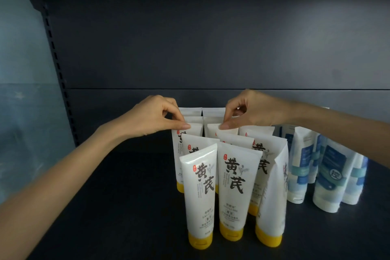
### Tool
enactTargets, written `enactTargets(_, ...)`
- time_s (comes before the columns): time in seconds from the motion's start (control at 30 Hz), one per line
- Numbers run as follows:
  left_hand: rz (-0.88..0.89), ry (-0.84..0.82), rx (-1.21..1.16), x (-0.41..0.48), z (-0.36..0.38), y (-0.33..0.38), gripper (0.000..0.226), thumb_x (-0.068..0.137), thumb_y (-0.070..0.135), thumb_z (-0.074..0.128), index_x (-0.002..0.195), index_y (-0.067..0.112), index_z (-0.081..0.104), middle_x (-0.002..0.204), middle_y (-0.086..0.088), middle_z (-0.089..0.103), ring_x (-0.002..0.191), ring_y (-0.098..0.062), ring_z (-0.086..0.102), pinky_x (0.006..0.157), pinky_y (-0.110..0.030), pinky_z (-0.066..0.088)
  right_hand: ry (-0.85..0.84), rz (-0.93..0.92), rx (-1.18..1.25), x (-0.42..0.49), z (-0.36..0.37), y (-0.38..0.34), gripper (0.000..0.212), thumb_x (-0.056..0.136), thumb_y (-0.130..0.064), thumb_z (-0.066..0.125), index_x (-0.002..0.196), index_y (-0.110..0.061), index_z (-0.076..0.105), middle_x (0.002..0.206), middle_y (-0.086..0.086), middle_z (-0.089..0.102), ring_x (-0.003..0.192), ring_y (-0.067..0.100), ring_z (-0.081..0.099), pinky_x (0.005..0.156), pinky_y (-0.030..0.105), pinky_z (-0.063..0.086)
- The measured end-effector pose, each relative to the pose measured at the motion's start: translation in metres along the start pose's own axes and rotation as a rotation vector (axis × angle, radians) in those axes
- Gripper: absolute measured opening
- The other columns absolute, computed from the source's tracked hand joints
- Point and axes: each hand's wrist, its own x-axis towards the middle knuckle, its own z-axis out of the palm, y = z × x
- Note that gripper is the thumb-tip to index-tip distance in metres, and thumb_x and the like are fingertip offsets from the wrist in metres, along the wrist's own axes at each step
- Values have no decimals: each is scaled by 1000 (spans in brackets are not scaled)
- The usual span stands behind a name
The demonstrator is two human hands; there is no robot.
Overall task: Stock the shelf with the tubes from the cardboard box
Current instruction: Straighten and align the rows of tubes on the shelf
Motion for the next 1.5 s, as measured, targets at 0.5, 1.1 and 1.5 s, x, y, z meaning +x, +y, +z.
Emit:
enactTargets(0.5,-5,6,-37,-1,2,-1,33,57,63,65,71,35,73,77,21,60,56,0,43,55,-18,38,-199,202,-55,-35,-50,10,34,66,-60,68,86,-33,75,88,-14,72,79,-5,62,74,10,46)
enactTargets(1.1,100,-83,73,30,24,32,16,74,46,71,77,31,75,82,13,63,71,2,52,68,-28,39,-139,165,-30,-44,-41,15,27,66,-41,73,68,-15,74,60,-12,65,54,-5,53,54,3,38)
enactTargets(1.5,83,-113,34,27,16,27,36,60,63,61,76,33,76,81,16,62,73,5,54,69,-28,41,-95,168,7,-43,-39,23,23,68,-40,75,68,-17,74,62,-9,66,56,-4,52,58,6,40)
